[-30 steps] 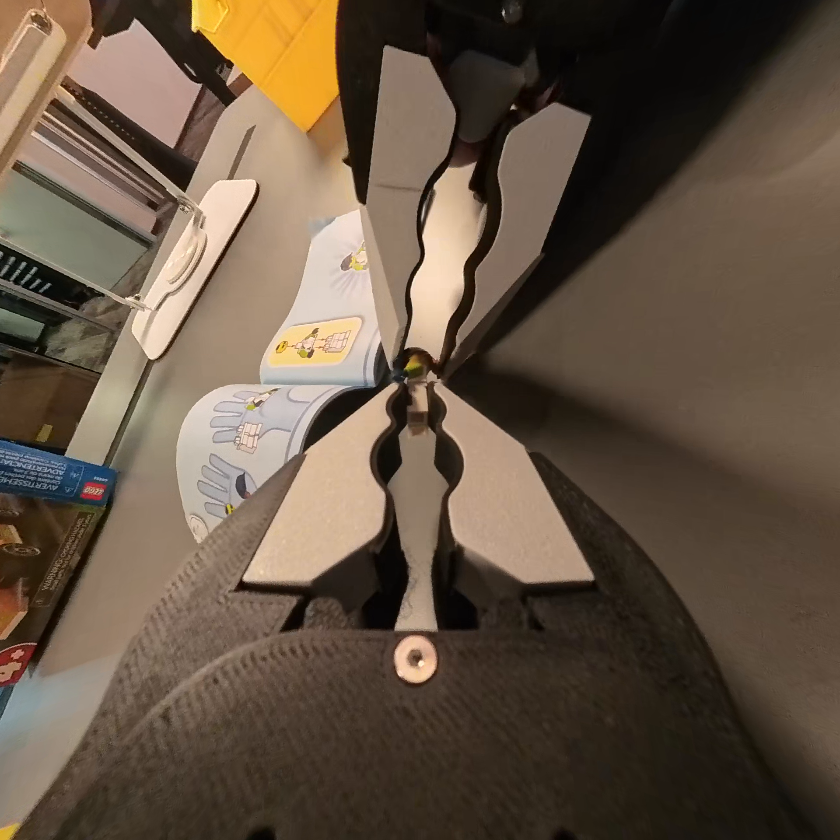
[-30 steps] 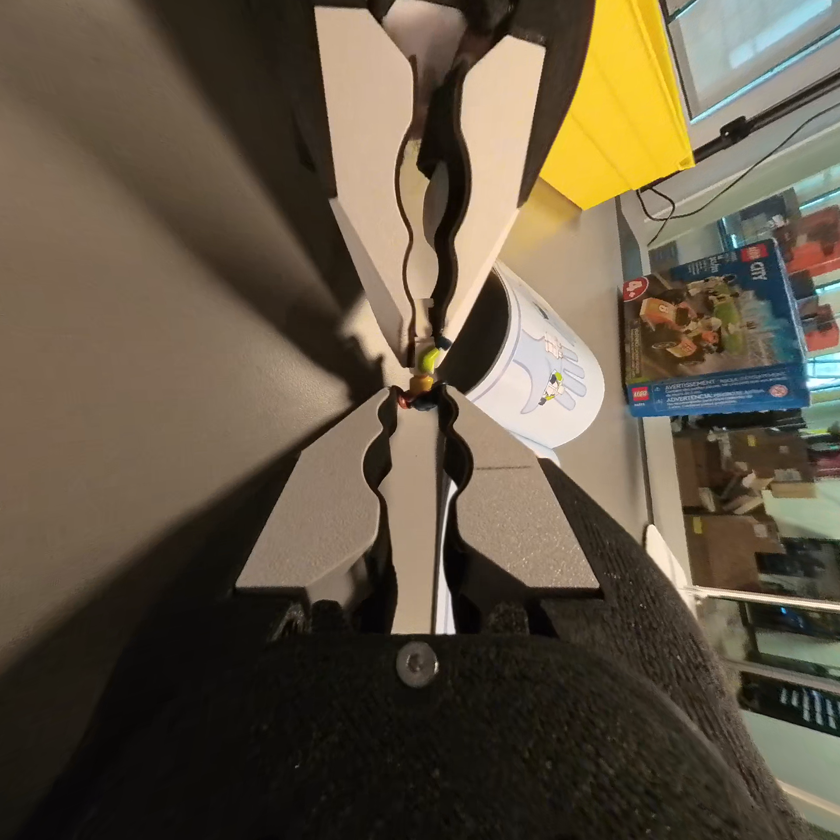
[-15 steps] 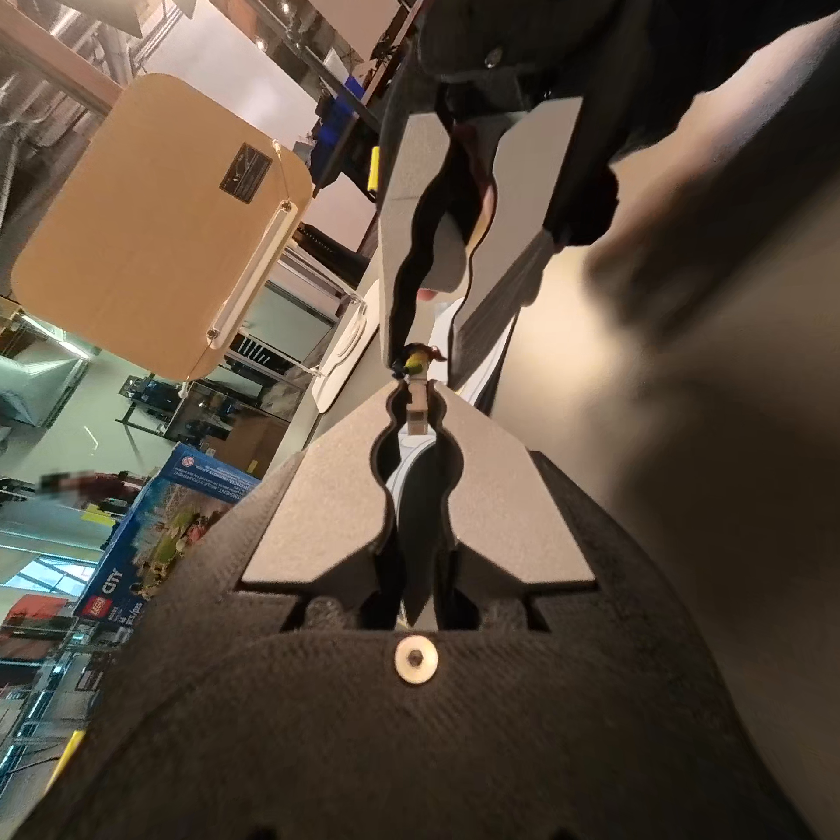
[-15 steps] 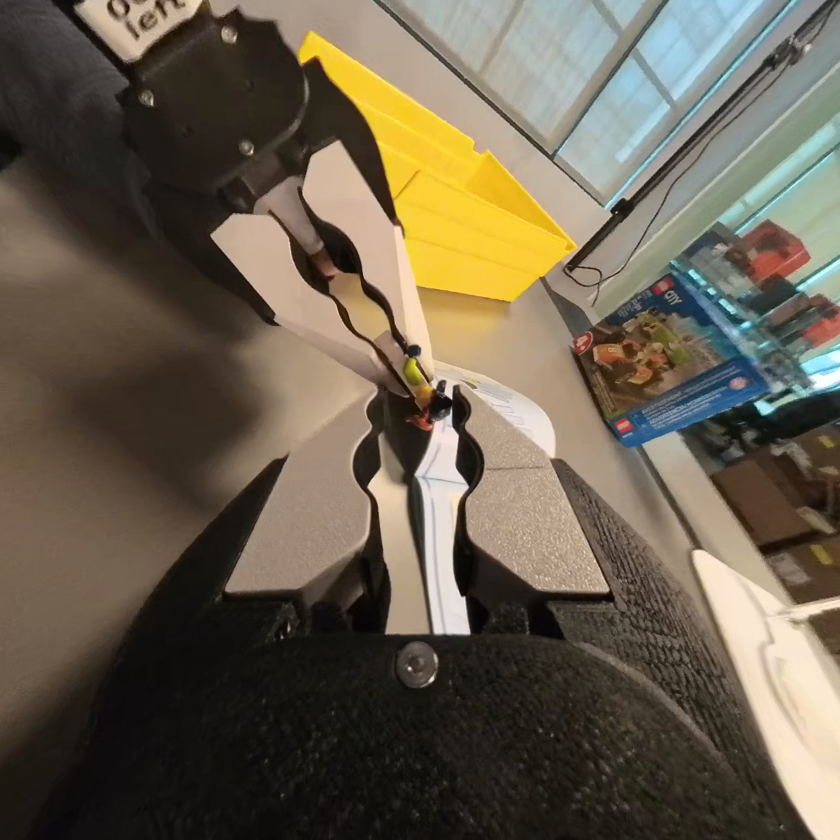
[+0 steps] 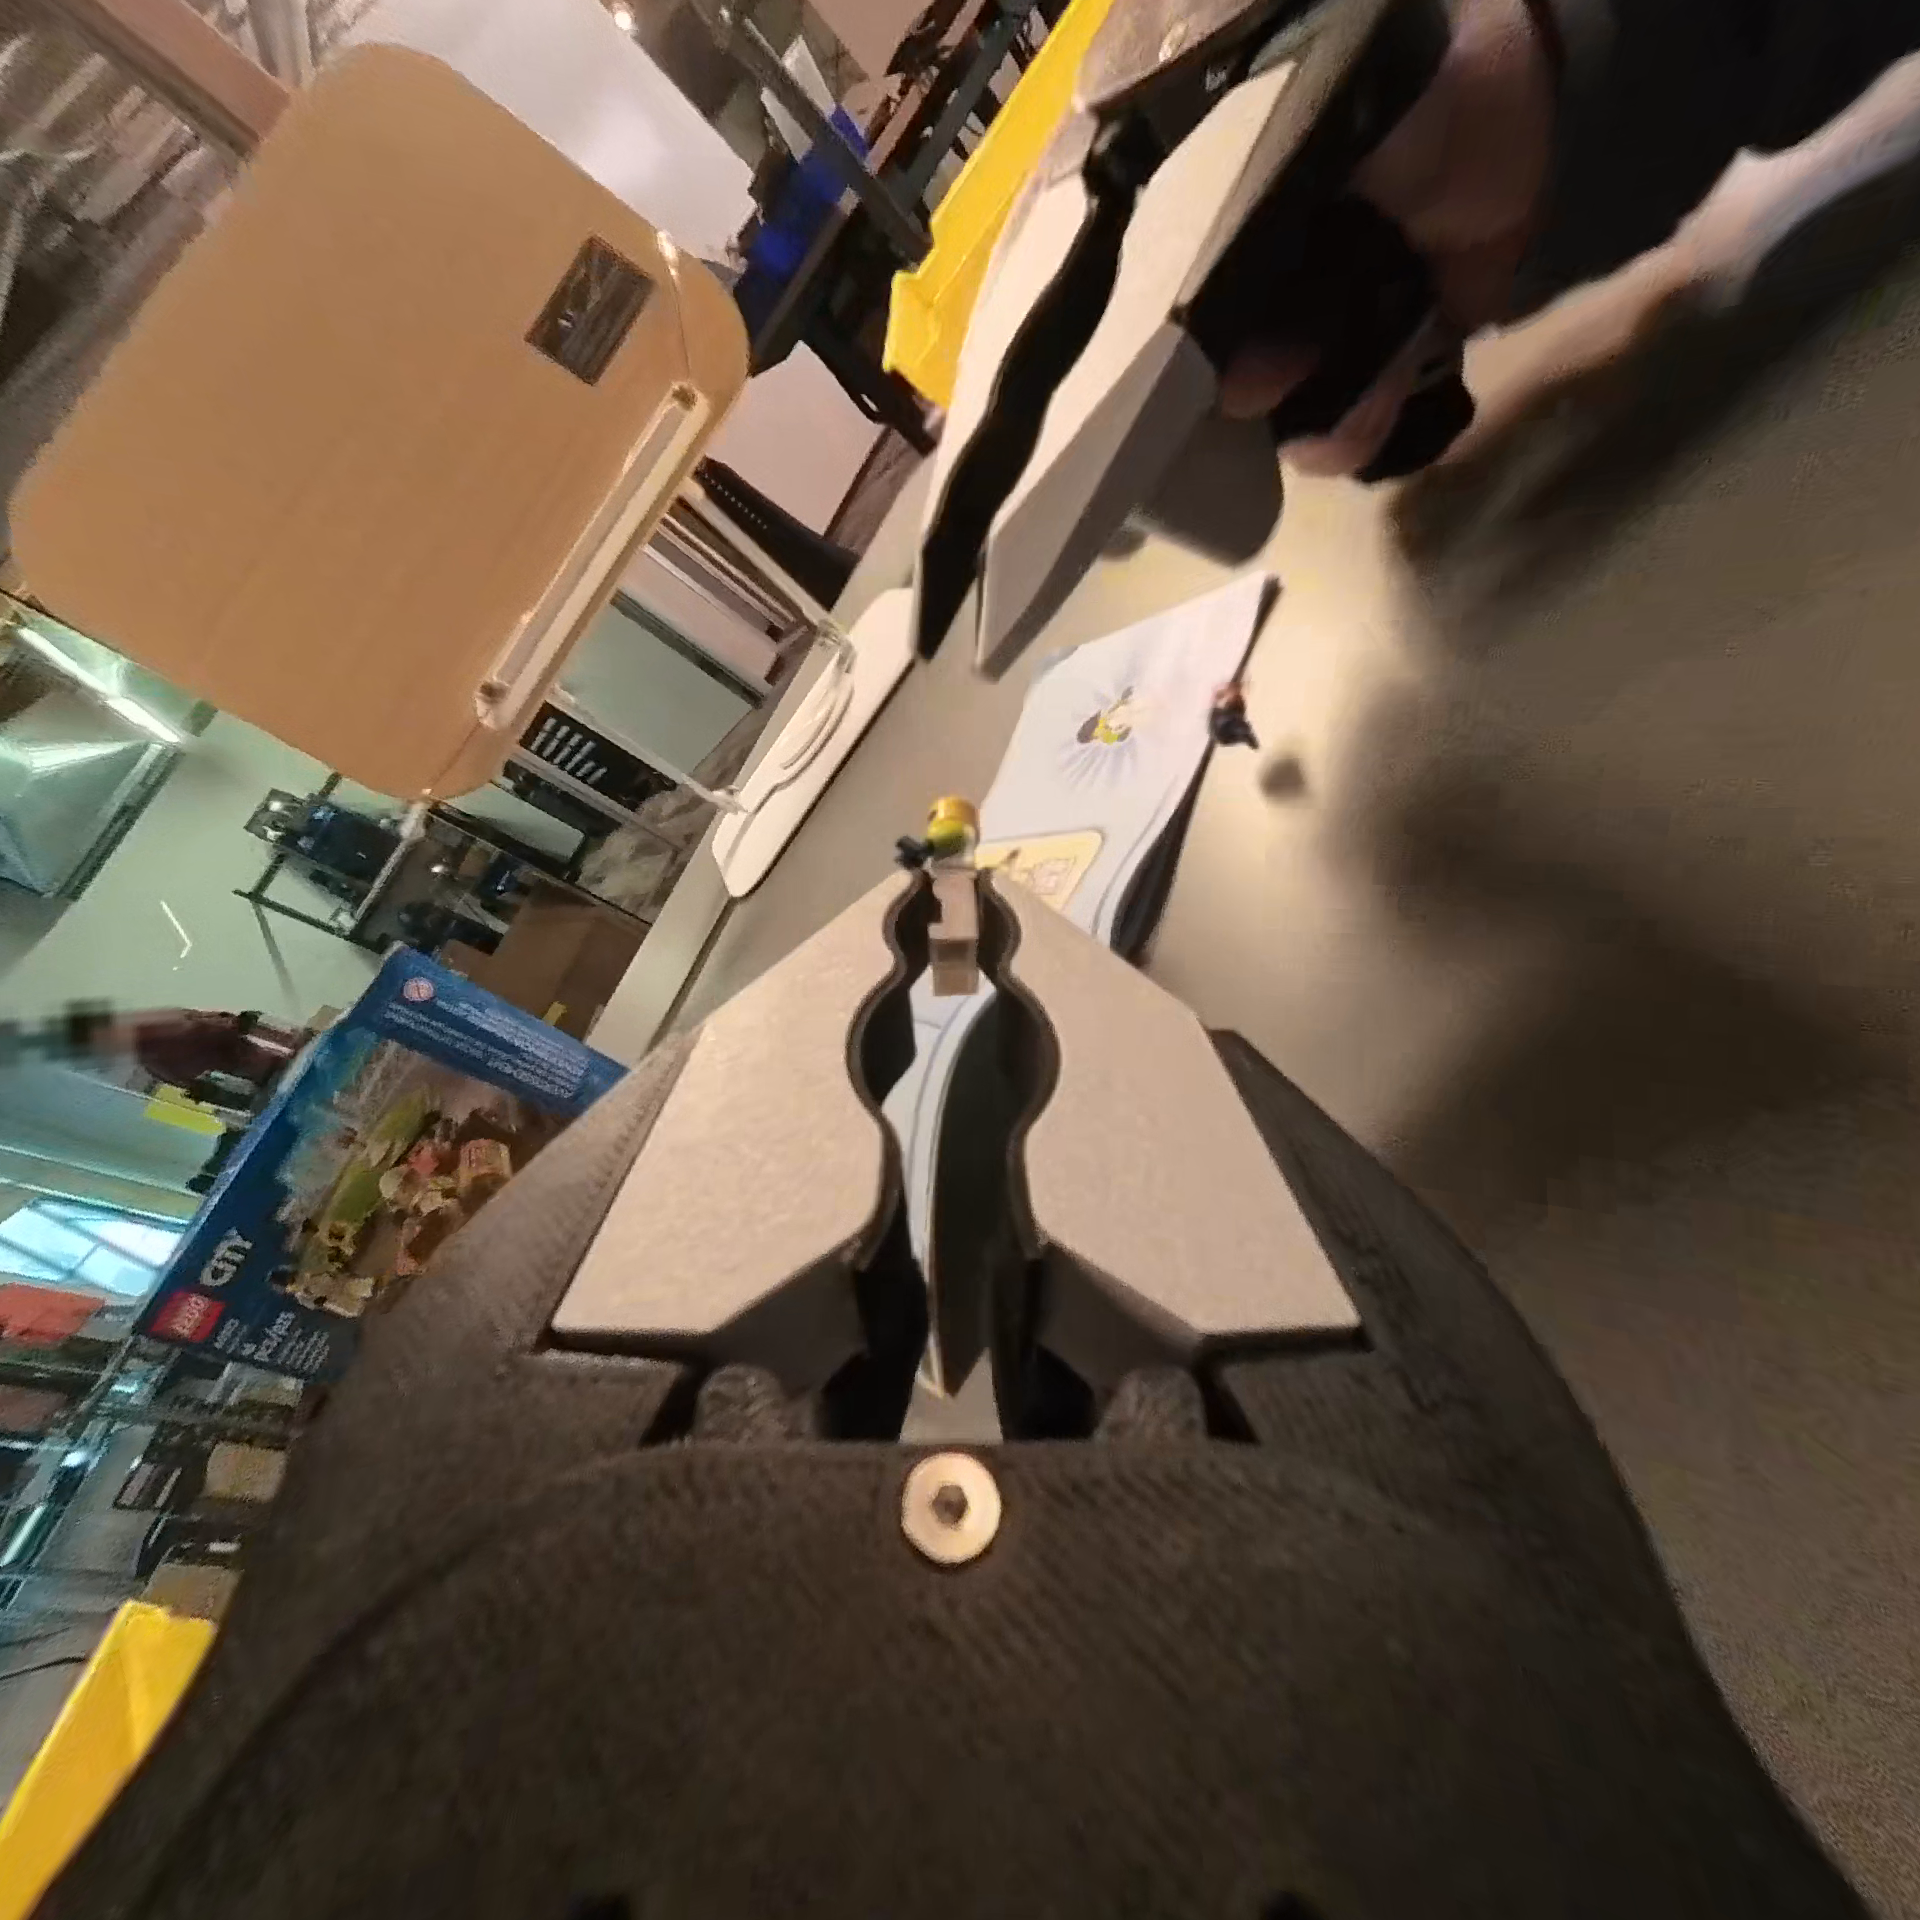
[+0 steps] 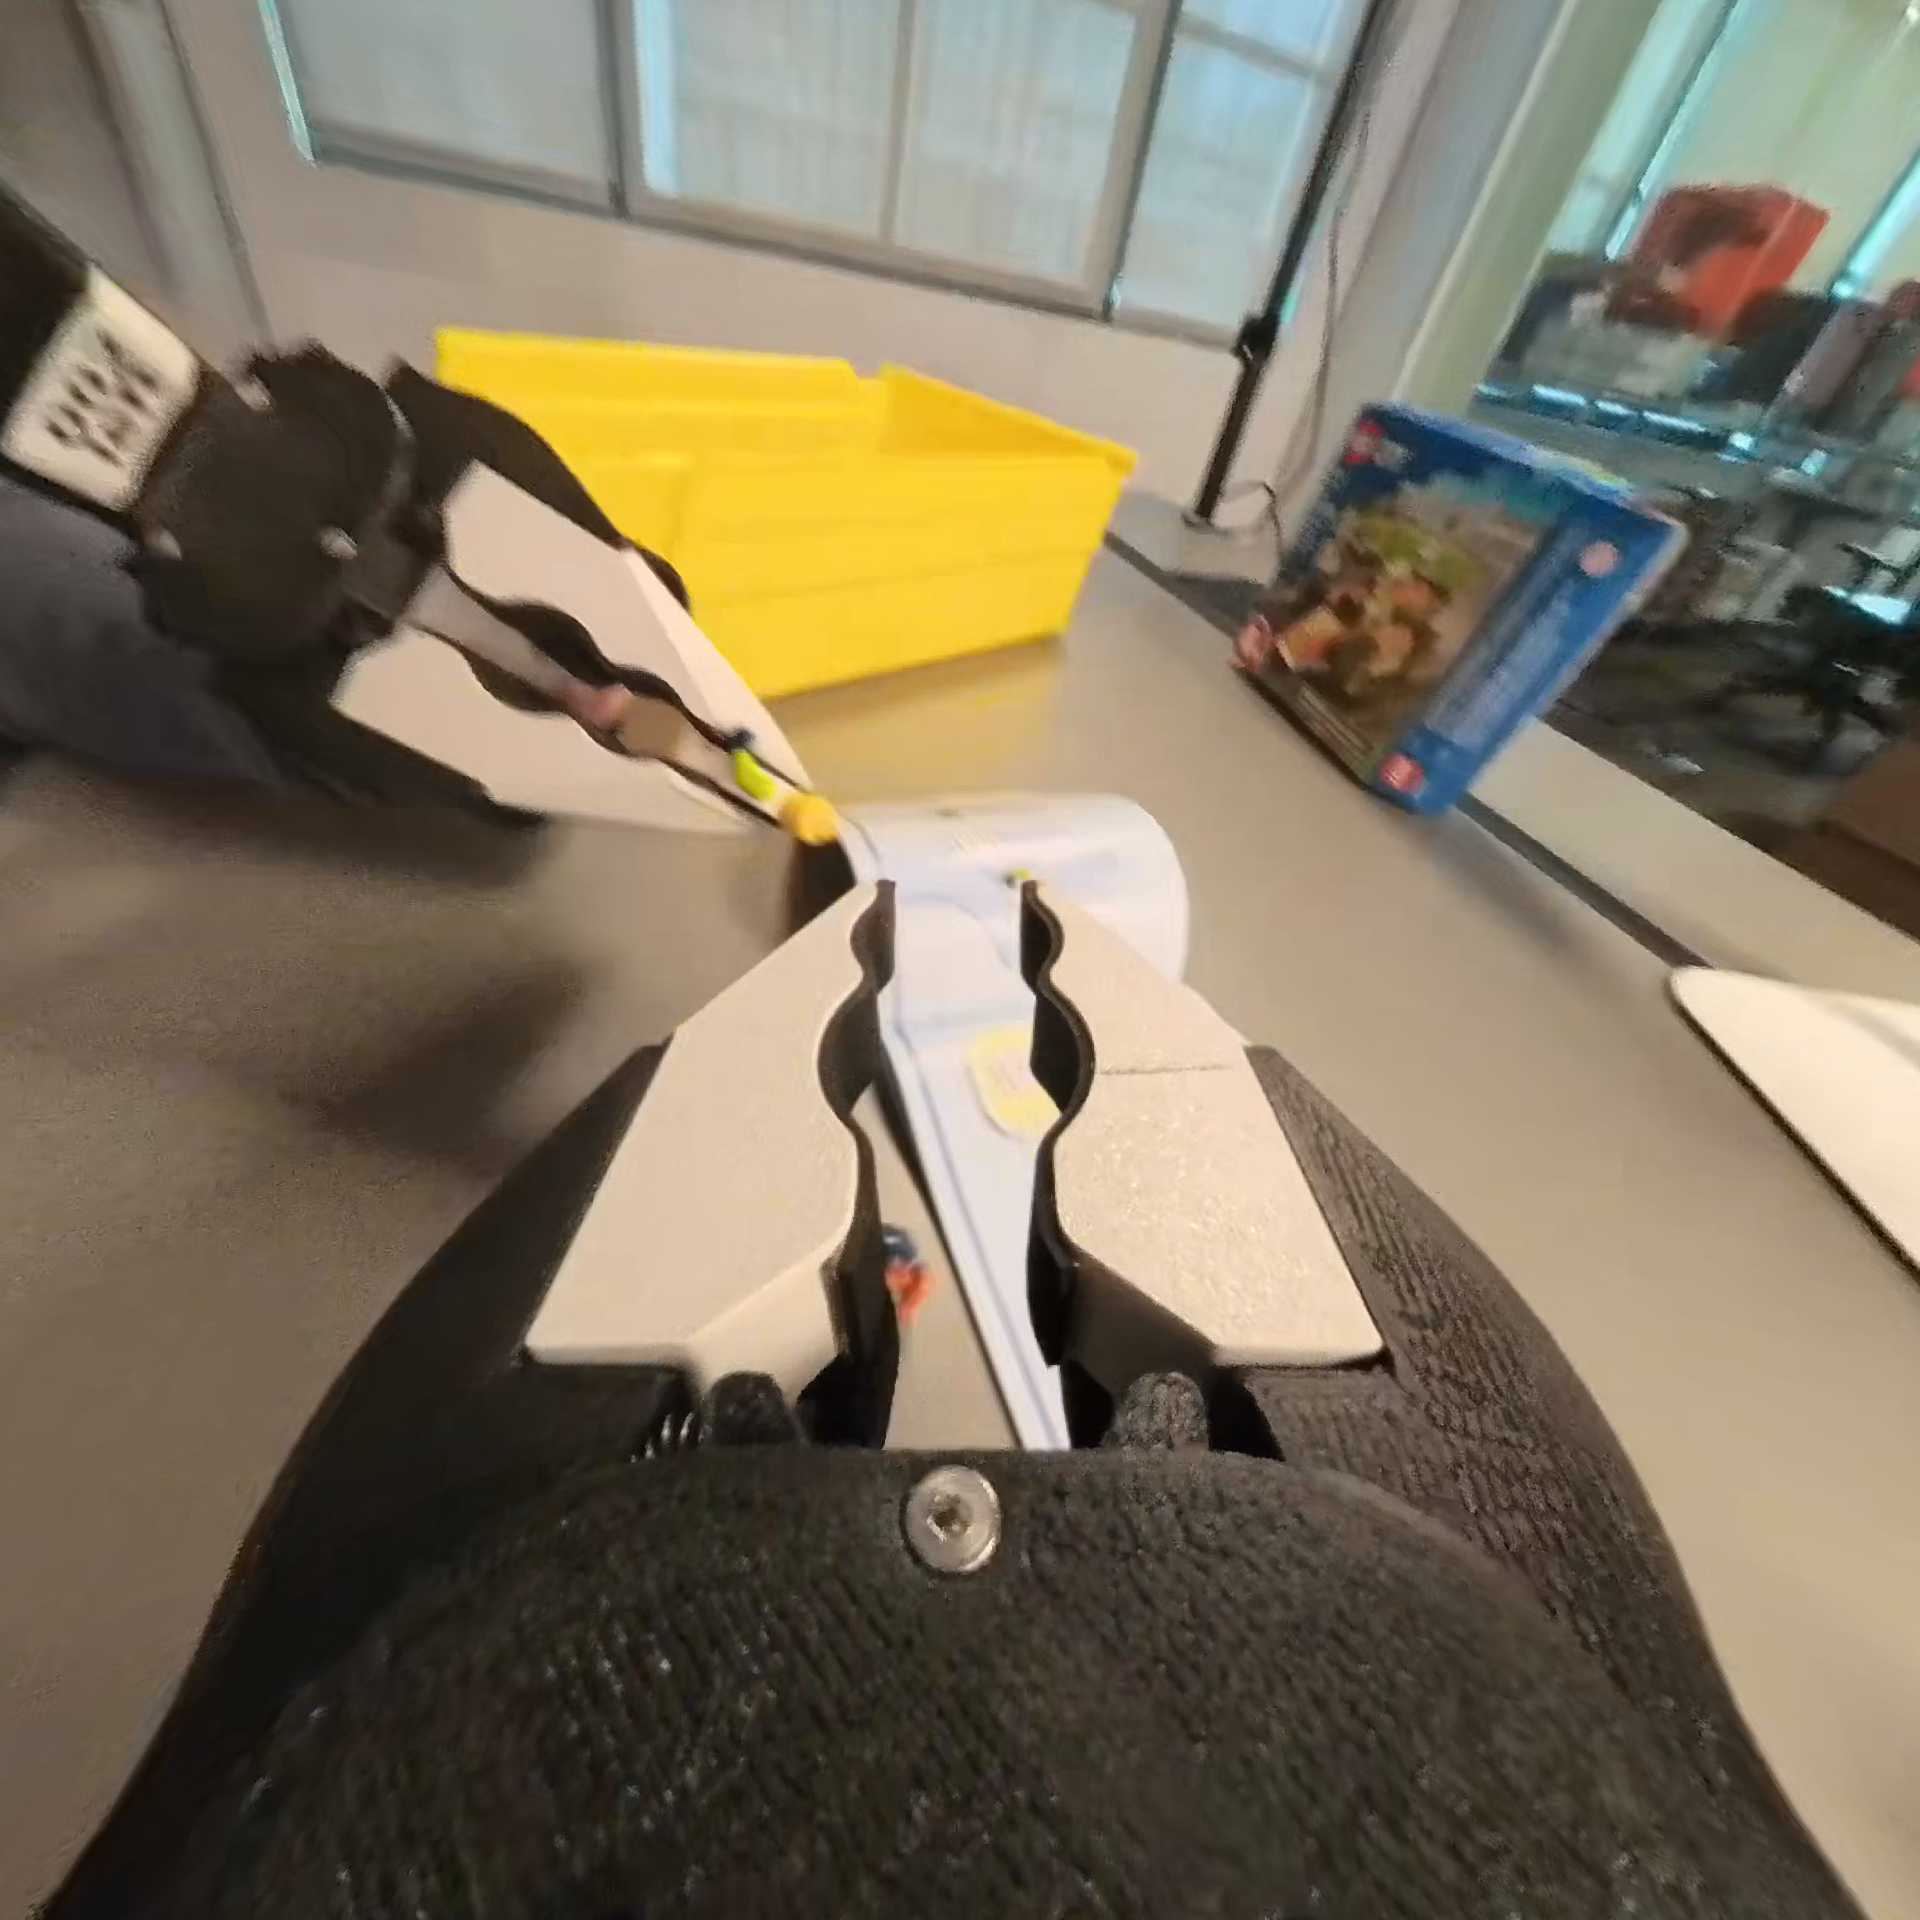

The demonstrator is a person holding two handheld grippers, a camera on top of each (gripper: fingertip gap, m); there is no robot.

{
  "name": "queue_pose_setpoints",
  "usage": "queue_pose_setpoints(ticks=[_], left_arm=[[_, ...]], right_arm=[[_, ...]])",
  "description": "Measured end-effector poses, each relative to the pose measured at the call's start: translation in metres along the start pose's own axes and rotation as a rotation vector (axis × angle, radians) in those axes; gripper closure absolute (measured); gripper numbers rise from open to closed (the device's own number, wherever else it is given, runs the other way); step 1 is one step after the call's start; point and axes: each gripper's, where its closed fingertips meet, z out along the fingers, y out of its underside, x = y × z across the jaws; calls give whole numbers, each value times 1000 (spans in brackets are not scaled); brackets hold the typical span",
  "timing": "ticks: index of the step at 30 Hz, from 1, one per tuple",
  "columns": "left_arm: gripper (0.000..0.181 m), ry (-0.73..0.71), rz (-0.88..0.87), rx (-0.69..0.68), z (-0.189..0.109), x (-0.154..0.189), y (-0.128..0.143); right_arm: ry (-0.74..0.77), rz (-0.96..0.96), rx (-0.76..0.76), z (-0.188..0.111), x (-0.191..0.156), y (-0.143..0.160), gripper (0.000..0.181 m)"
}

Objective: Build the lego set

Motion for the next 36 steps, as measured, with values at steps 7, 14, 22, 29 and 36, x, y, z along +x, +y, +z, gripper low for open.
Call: queue_pose_setpoints(ticks=[7, 14, 22, 29, 36], left_arm=[[175, 133, -34, -16, 12, 21, 8], [175, 211, 52, 25, 27, 41, -4], [175, 249, 51, 127, 30, 43, -20], [175, 261, -111, 196, 18, 25, -23], [175, 297, -121, 221, 13, 28, -25]], right_arm=[[128, 10, -228, -49, 37, 45, 156], [188, 331, -269, -76, 27, 58, 150], [348, 383, -408, -79, 7, 75, 151], [389, 472, -497, -79, -4, 89, 146], [243, 748, -314, -81, 0, 78, 153]])
